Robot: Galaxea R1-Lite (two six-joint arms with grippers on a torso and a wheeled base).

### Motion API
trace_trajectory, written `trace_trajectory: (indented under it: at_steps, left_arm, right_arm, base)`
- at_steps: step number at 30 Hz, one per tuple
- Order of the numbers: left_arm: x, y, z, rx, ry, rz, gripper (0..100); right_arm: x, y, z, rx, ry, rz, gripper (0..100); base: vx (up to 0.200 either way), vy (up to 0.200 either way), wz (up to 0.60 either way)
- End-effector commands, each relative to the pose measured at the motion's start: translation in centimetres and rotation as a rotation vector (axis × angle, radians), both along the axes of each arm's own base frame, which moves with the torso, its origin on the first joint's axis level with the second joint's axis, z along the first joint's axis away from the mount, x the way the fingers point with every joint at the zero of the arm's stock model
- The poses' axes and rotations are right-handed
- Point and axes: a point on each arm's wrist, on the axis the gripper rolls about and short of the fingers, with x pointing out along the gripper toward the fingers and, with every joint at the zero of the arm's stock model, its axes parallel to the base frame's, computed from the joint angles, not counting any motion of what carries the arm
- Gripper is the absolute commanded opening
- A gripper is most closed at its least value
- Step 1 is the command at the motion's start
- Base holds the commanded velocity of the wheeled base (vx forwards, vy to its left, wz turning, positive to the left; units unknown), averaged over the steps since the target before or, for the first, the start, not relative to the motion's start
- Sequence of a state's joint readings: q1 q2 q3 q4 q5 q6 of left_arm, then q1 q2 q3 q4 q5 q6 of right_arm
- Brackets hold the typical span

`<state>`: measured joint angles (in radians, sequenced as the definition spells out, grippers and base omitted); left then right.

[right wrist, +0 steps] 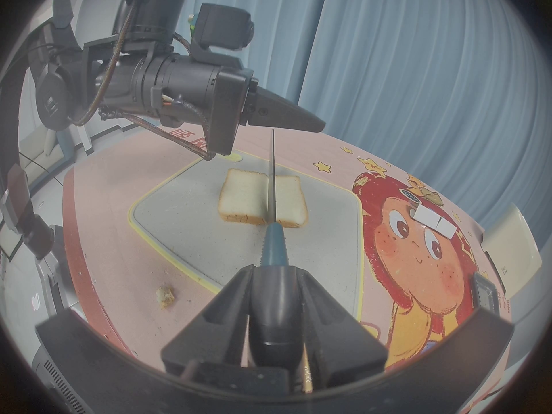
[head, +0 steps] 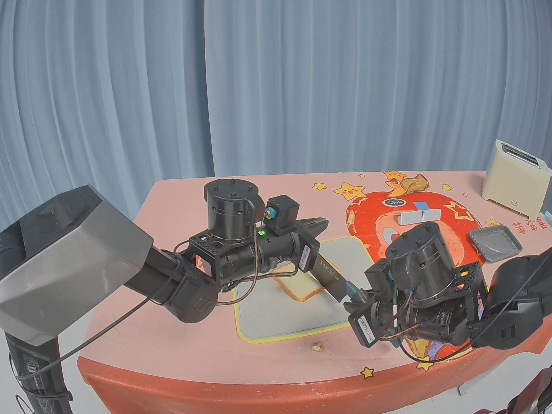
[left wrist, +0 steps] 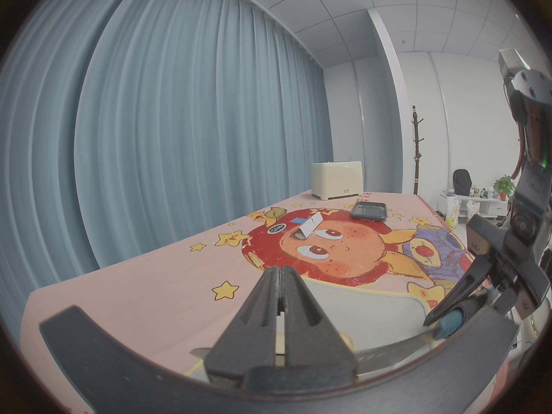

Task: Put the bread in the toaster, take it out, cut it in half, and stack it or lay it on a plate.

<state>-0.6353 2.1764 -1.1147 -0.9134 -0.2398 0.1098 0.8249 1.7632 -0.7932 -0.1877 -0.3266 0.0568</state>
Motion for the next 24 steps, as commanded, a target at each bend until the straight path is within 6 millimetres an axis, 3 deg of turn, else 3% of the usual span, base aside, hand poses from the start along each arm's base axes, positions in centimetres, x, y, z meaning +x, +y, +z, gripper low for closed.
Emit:
trace_trajectory:
  at_steps: [1, 11, 24]
  left_arm:
    - [-0.1, 0.1, -0.7, 0.011, 0.016, 0.001, 0]
    - [0.6, -0.1, -3.3, 0.045, 0.061, 0.005, 0]
    - [0.6, -0.2, -3.2, 0.042, 0.059, 0.004, 0]
  right_arm:
    - [0.0, 0.0, 0.1, 0.002, -0.002, 0.0, 0]
    - [0.0, 0.0, 0.2, 0.008, -0.006, -0.002, 0]
    - [0.0, -0.1, 1.4, 0.061, -0.052, -0.004, 0]
  base:
    - [0.0, 0.0, 0.0]
    - [0.0, 0.0, 0.0]
    - [0.0, 0.0, 0.0]
